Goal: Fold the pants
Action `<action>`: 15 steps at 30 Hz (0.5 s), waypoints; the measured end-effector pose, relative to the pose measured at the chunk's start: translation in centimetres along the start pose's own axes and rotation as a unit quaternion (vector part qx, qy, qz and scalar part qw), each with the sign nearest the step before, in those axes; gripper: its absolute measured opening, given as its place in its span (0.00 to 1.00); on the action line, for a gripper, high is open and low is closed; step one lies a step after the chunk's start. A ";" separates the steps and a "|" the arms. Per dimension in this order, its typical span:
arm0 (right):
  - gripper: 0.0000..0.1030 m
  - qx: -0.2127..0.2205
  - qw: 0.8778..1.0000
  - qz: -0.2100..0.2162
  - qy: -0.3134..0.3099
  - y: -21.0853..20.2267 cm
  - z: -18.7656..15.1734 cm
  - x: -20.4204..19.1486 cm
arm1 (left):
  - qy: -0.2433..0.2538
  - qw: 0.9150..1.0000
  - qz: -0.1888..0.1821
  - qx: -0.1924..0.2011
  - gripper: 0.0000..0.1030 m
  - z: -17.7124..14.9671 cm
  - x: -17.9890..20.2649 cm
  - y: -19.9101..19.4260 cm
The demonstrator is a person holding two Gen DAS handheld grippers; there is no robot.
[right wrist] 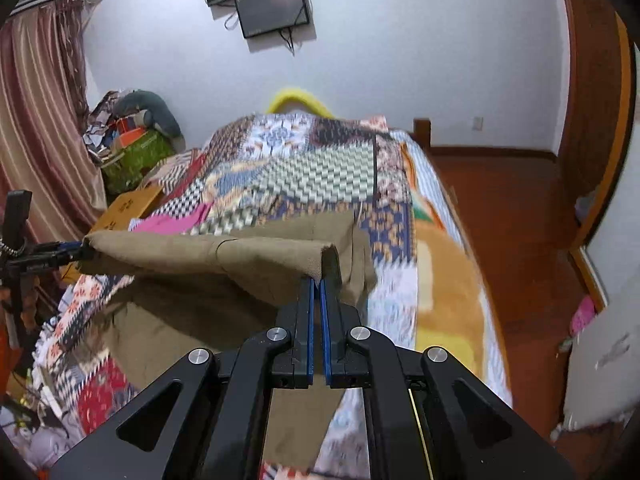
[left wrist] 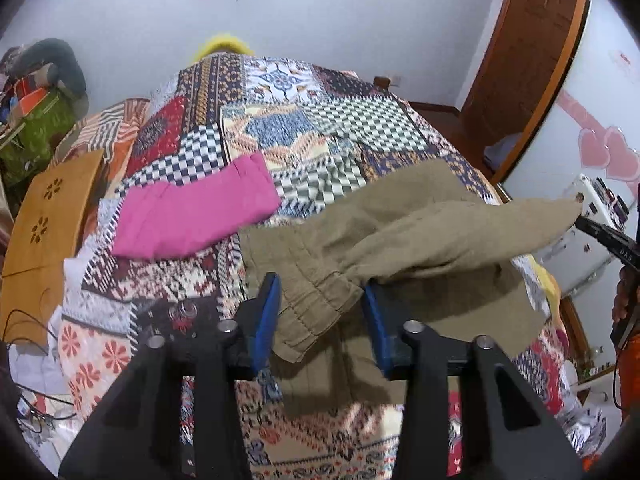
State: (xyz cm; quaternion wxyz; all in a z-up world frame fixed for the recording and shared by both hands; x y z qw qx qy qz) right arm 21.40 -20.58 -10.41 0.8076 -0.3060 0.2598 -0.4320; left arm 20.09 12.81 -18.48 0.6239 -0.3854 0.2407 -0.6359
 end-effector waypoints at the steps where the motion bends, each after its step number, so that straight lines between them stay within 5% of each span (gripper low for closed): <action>1: 0.03 -0.006 1.000 0.001 0.002 0.2 -0.8 -0.1 | 0.000 1.000 -0.003 -0.003 0.38 -0.5 0.1 0.0; 15: 0.03 -0.058 0.997 -0.010 0.044 0.2 -8.7 0.2 | -0.009 0.999 -0.007 -0.037 0.38 -5.3 -0.1 0.6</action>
Point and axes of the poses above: each gripper's, at about its wrist camera, not at the fingertips, and y roughly the way its jaws point, x to its right, z to its top, the point moved 4 cm from there along y, roughly the way its jaws point, and after that the axes turned 5 degrees about -y, right-handed, at the moved point
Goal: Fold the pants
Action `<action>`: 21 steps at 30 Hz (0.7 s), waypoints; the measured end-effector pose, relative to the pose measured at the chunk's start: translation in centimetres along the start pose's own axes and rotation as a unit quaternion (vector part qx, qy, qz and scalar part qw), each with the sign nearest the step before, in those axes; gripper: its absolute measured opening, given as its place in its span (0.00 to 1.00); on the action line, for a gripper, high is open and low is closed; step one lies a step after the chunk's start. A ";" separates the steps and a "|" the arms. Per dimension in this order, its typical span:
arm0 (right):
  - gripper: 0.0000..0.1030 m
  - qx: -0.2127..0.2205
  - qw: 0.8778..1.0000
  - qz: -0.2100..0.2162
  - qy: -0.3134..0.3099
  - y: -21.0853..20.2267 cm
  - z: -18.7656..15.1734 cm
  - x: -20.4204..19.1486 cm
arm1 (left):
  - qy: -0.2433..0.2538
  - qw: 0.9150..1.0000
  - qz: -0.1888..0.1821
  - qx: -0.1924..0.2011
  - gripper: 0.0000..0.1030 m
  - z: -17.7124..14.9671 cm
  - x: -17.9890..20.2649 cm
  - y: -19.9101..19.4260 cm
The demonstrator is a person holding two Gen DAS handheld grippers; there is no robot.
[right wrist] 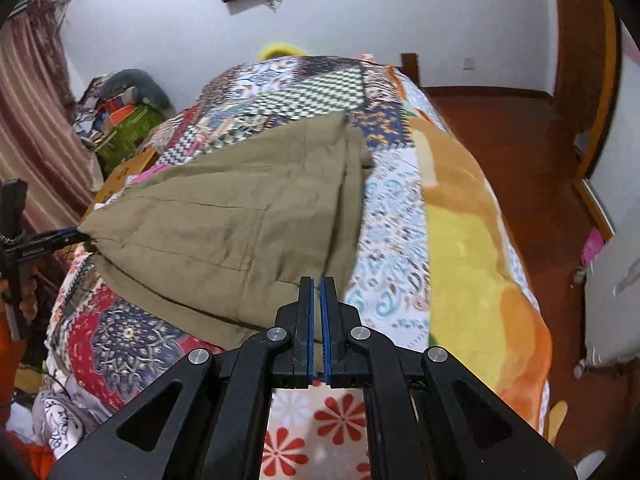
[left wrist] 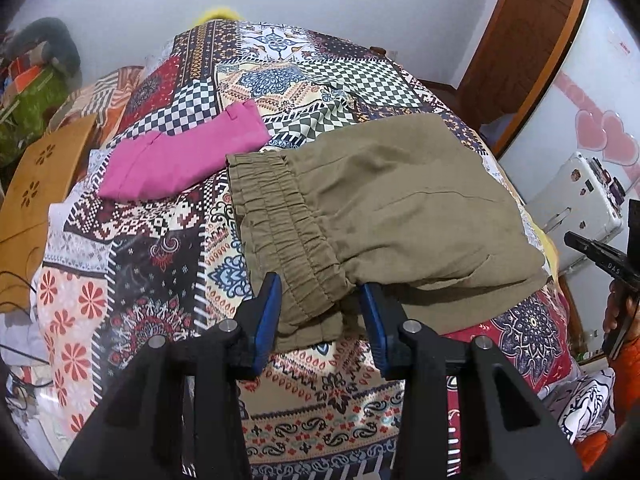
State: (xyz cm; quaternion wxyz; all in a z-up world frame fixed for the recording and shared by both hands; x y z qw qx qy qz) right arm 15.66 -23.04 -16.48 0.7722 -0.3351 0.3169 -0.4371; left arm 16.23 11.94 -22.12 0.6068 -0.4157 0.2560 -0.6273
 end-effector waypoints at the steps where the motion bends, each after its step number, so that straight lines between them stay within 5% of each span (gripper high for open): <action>1: 0.03 0.002 1.000 -0.003 -0.001 -0.2 -0.1 0.1 | -0.002 1.000 -0.001 0.002 0.38 -0.1 -0.1 -0.2; 13: 0.05 -0.020 1.000 -0.001 -0.006 1.2 0.1 -1.5 | -0.040 0.998 0.023 0.038 0.53 1.6 -2.2 -2.4; 15: 0.13 -0.028 1.000 0.001 -0.003 1.8 -0.2 -1.8 | -0.055 0.998 0.020 0.027 0.53 1.6 -2.4 -1.5; 18: 0.41 -0.038 0.999 0.001 0.002 2.6 -0.8 -2.1 | -0.065 0.998 0.012 0.020 0.59 1.1 -2.4 -0.5; 21: 0.46 -0.045 0.999 -0.004 0.000 3.0 -1.3 -2.2 | -0.069 0.998 0.009 0.012 0.61 0.8 -2.1 0.5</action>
Point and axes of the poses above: each gripper's, at about its wrist camera, not at the fingertips, and y roughly the way its jaws point, x to its right, z to its top, the point moved 4 cm from there along y, roughly the way its jaws point, and after that the axes turned 5 degrees about -y, right-handed, at the moved point
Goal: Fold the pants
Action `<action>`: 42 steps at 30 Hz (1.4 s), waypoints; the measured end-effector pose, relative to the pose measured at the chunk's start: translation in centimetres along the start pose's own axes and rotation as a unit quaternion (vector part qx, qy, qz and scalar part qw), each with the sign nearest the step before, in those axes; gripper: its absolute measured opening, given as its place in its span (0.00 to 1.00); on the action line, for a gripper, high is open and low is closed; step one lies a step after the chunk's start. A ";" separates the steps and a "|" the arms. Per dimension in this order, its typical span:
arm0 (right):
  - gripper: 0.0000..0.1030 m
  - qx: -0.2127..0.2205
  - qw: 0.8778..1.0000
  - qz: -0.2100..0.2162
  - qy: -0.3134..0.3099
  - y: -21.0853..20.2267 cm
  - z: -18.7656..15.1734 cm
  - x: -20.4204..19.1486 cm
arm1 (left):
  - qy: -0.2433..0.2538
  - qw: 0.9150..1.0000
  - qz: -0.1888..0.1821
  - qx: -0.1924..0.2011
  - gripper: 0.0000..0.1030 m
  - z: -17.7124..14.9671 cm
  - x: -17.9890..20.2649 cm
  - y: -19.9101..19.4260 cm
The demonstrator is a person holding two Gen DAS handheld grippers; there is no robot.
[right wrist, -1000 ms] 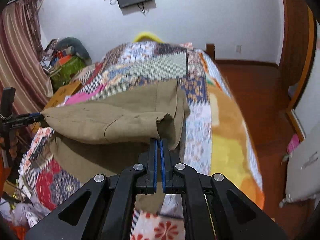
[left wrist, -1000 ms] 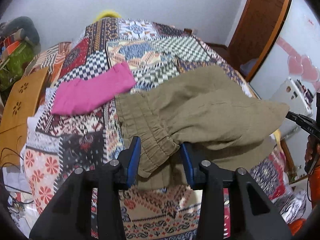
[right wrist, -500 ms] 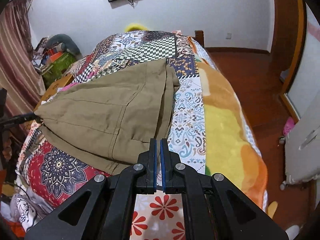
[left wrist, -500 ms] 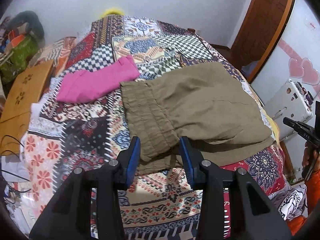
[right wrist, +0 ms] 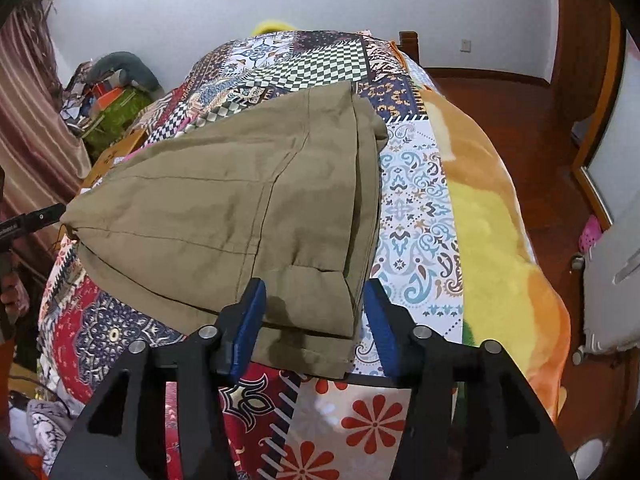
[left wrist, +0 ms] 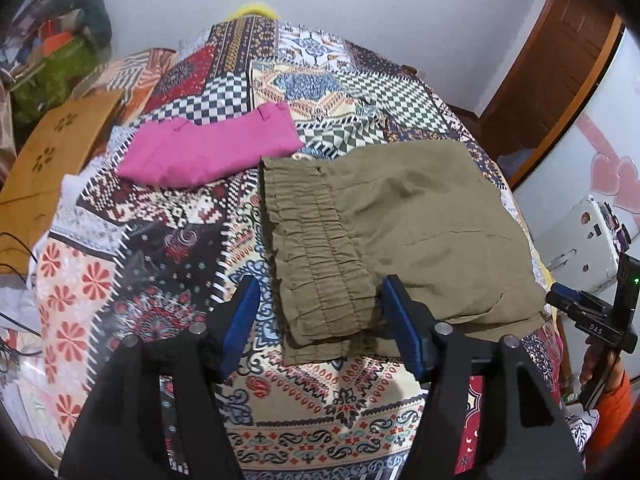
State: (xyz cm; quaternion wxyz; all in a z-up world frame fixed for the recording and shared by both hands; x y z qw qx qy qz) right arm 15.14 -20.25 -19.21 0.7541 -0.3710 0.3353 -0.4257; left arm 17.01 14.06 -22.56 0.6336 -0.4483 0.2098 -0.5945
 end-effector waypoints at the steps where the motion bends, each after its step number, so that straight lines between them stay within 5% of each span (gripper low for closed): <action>1: 0.46 -0.006 1.000 0.000 0.004 0.3 -0.2 0.2 | -0.001 1.000 -0.004 -0.005 0.63 -0.1 0.1 0.3; 11: 0.44 -0.028 0.999 0.016 0.033 1.8 -1.5 0.6 | 0.017 0.999 0.000 -0.038 0.64 -1.9 0.9 2.7; 17: 0.18 -0.028 1.000 -0.004 0.002 1.4 -1.5 -0.1 | 0.038 0.999 0.014 -0.023 0.63 -1.9 1.4 2.4; 19: 0.16 -0.027 1.000 -0.006 -0.006 1.4 -1.2 -0.2 | 0.049 0.999 0.009 -0.020 0.53 -2.0 1.8 2.2; 23: 0.14 -0.020 1.000 -0.009 -0.015 0.7 -1.0 -0.4 | 0.088 0.996 0.021 -0.002 0.51 -1.9 2.6 1.6; 32: 0.14 -0.006 1.000 -0.015 -0.017 -1.3 -1.1 0.0 | 0.095 0.995 0.013 0.019 0.48 -0.7 2.6 0.1; 42: 0.14 -0.032 0.999 -0.021 -0.031 0.8 -1.6 -0.4 | 0.071 0.997 0.003 -0.013 0.51 -2.7 1.1 2.4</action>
Point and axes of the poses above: each gripper's, at about its wrist camera, not at the fingertips, and y roughly the way its jaws point, x to its right, z to its top, the point moved 4 cm from there along y, roughly the way its jaws point, and after that the axes turned 5 degrees about -y, right-handed, at the moved point
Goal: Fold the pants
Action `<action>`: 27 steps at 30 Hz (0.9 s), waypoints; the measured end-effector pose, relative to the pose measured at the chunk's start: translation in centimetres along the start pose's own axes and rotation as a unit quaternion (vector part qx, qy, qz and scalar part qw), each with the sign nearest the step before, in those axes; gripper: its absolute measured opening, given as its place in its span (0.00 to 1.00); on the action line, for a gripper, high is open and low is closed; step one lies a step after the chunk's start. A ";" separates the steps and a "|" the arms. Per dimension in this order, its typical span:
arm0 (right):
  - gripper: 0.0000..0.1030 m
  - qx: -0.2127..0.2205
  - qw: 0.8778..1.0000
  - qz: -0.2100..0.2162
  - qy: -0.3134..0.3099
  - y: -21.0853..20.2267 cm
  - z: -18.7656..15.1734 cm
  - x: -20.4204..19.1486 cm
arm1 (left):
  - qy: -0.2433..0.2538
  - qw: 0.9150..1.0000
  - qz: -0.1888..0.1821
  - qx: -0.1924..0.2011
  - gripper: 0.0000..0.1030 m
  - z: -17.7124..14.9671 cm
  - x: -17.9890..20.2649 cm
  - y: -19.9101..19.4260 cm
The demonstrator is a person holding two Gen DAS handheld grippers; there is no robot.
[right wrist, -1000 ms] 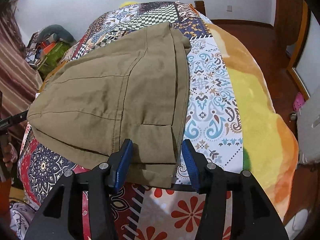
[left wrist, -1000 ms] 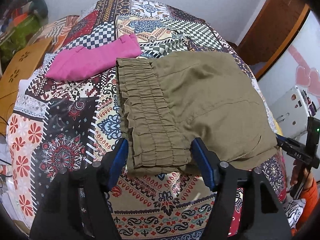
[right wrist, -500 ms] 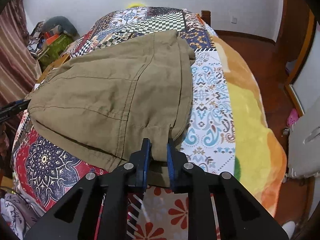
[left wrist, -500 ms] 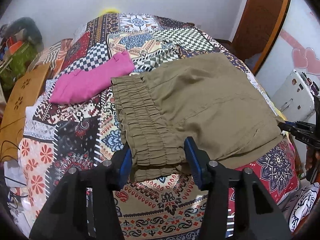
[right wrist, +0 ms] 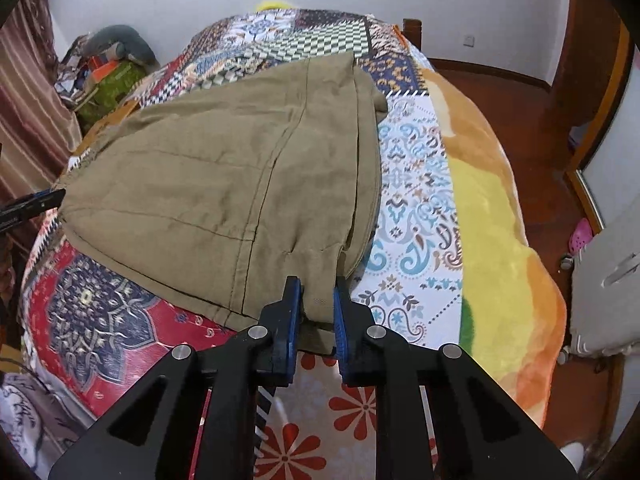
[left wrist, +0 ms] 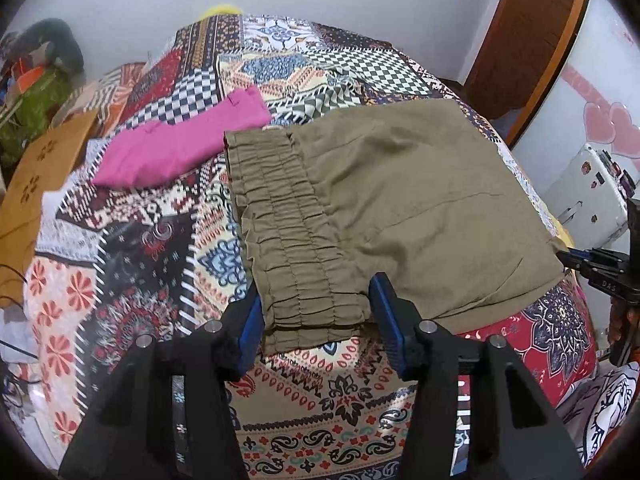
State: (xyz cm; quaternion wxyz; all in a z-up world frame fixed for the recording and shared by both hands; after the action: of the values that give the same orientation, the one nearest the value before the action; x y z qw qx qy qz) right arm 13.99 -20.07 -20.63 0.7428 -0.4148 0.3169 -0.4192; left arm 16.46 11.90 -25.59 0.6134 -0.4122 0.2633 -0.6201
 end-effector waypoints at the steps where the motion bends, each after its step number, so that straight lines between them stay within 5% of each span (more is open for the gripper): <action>1: 0.14 -0.003 1.000 -0.001 -0.001 0.2 0.0 -0.1 | -0.007 1.000 -0.005 -0.004 0.51 0.0 -0.2 0.1; 5: 0.17 -0.010 1.000 -0.010 -0.014 0.1 0.3 -0.2 | -0.024 1.000 -0.017 -0.010 0.53 0.4 -0.6 -0.5; 17: 0.29 0.014 1.000 -0.019 0.011 -1.1 3.3 1.5 | -0.037 0.999 0.024 0.032 0.58 5.0 -2.3 -2.2; 20: 0.43 0.033 0.999 -0.028 0.000 -1.3 5.0 1.4 | -0.051 0.998 0.030 0.030 0.58 6.8 -2.9 -1.2; 24: 0.45 0.059 0.998 -0.035 -0.011 -1.3 7.9 1.6 | -0.054 0.997 0.036 0.029 0.58 8.5 -3.2 0.1; 27: 0.56 0.076 0.996 -0.045 -0.017 -0.8 10.0 1.9 | -0.054 0.998 0.038 0.024 0.58 9.7 -3.3 1.4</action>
State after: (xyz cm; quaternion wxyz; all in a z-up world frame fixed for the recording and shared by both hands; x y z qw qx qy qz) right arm 22.72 -18.49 -15.59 0.7580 -0.3780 0.2528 -0.4676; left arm 25.00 16.73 -22.34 0.6593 -0.4201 0.2302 -0.5795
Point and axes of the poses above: each gripper's, at about its wrist camera, not at the fingertips, and y roughly the way its jaws point, x to its right, z to its top, the point moved 4 cm from there along y, roughly the way its jaws point, and after that the axes turned 5 degrees about -y, right-handed, at the moved point
